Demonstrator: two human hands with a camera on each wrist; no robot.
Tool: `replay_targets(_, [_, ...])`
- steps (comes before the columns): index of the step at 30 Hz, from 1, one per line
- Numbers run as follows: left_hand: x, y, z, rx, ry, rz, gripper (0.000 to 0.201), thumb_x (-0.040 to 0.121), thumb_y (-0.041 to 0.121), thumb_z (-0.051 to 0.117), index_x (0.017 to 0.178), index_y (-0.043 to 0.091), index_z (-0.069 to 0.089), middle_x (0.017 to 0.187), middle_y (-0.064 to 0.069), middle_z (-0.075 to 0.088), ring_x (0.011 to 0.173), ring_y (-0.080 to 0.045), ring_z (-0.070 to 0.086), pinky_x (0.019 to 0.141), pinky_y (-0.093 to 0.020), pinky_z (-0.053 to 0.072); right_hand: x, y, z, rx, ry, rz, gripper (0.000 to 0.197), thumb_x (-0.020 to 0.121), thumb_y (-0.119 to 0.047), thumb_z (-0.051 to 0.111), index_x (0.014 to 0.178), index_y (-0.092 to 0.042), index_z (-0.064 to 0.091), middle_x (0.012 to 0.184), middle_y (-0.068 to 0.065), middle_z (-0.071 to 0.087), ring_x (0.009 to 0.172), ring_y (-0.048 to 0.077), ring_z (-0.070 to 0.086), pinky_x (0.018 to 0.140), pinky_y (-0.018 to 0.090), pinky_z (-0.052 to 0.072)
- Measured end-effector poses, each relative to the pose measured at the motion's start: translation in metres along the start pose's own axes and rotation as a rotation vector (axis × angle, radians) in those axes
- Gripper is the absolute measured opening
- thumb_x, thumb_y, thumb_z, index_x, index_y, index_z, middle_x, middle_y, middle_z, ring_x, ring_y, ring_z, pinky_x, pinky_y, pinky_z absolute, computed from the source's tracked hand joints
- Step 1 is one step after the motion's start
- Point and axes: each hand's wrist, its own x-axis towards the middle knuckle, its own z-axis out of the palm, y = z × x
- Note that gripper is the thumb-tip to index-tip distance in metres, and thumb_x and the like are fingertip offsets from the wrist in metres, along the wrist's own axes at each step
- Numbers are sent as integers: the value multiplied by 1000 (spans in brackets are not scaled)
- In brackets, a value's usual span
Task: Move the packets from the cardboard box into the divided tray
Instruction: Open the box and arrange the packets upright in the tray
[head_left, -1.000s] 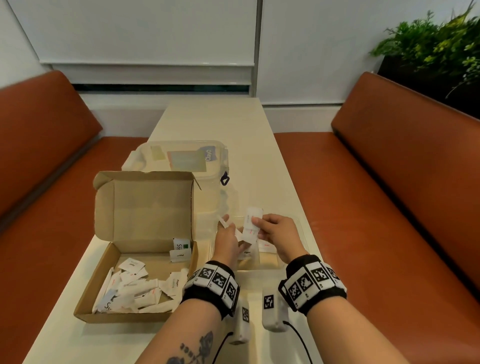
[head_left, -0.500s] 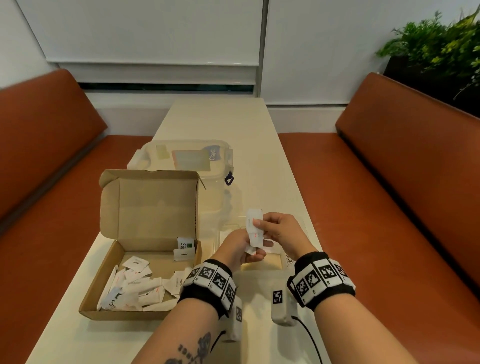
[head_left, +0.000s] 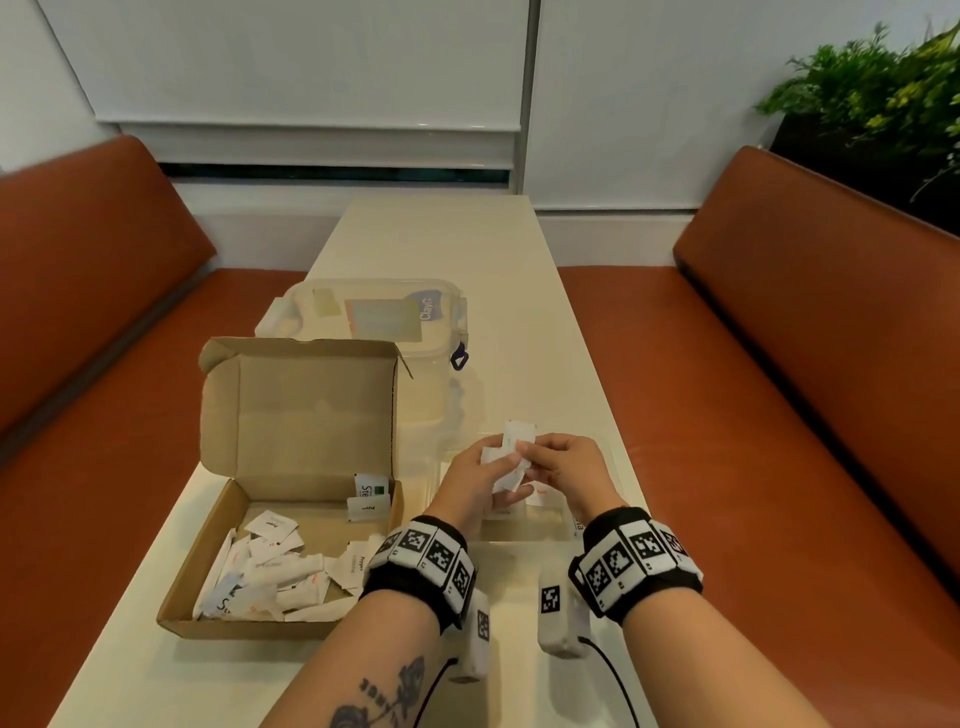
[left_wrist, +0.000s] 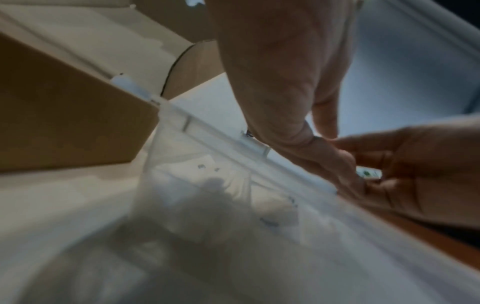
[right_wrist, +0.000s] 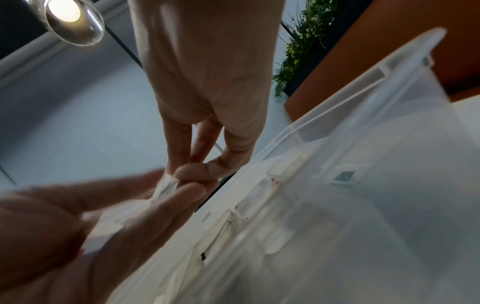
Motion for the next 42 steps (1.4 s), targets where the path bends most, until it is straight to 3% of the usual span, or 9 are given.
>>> replay_targets(7, [3, -3, -3, 77, 41, 22, 21, 90, 0, 58, 107, 12, 57, 99, -19, 66, 78, -27, 72, 68, -32, 61, 7, -7, -7, -283, 60, -142, 17, 78, -7, 73, 93, -12, 67, 72, 0, 54, 67, 14, 55, 59, 21, 46])
replay_targets(12, [5, -2, -2, -4, 60, 67, 34, 86, 0, 64, 118, 6, 56, 104, -22, 66, 79, -26, 71, 66, -29, 60, 6, -7, -9, -75, 112, -60, 10, 80, -1, 71, 82, -6, 62, 67, 10, 67, 56, 16, 62, 60, 23, 54])
replay_targets(15, [8, -2, -2, -9, 120, 107, 30, 85, -4, 63, 112, 9, 58, 105, -21, 65, 76, -26, 71, 61, -27, 59, 4, -2, -7, -34, 50, -5, 9, 82, 0, 68, 83, -4, 59, 70, 17, 68, 58, 21, 65, 59, 23, 56])
replay_targets(20, [7, -3, -5, -12, 137, 110, 30, 84, -7, 63, 110, 8, 58, 103, -24, 65, 73, -29, 70, 59, -27, 59, 6, 1, -9, -195, 80, -98, 12, 79, -4, 73, 84, -8, 62, 72, 9, 64, 63, 20, 60, 66, 28, 53])
replay_targets(26, [6, -3, -4, -46, 136, 109, 28, 87, -3, 62, 113, 6, 56, 99, -23, 65, 74, -29, 69, 64, -30, 60, 9, -1, -14, -123, 70, -83, 11, 79, -3, 73, 85, -7, 66, 67, 8, 68, 57, 13, 62, 58, 21, 51])
replay_targets(32, [1, -2, 0, 53, 32, 52, 32, 82, -5, 67, 111, 3, 58, 86, -19, 69, 74, -27, 71, 63, -29, 60, 15, -12, -14, -222, 27, -154, 7, 84, -7, 69, 83, -13, 72, 81, 6, 72, 70, 13, 64, 66, 22, 51])
replay_targets(35, [1, 0, 2, 14, 38, 27, 29, 84, 3, 69, 110, 5, 58, 94, -21, 67, 78, -29, 72, 59, -27, 59, 19, -21, -14, -377, -29, -187, 9, 86, -7, 66, 83, -14, 71, 78, 3, 70, 68, 11, 62, 62, 15, 50])
replay_targets(38, [2, 1, -1, 6, 61, 3, 21, 85, 16, 70, 104, 13, 61, 107, -18, 62, 86, -30, 70, 62, -31, 60, 20, -30, -13, -593, -124, -192, 6, 87, -11, 64, 86, -14, 70, 79, 5, 69, 69, 14, 61, 66, 20, 52])
replay_targets(42, [1, -2, -4, 58, 63, 1, 24, 85, 7, 67, 105, 17, 59, 111, -20, 62, 79, -31, 71, 71, -37, 60, 17, -30, -8, -642, -107, -215, 4, 89, -14, 62, 86, -15, 64, 79, 5, 69, 73, 17, 63, 67, 24, 53])
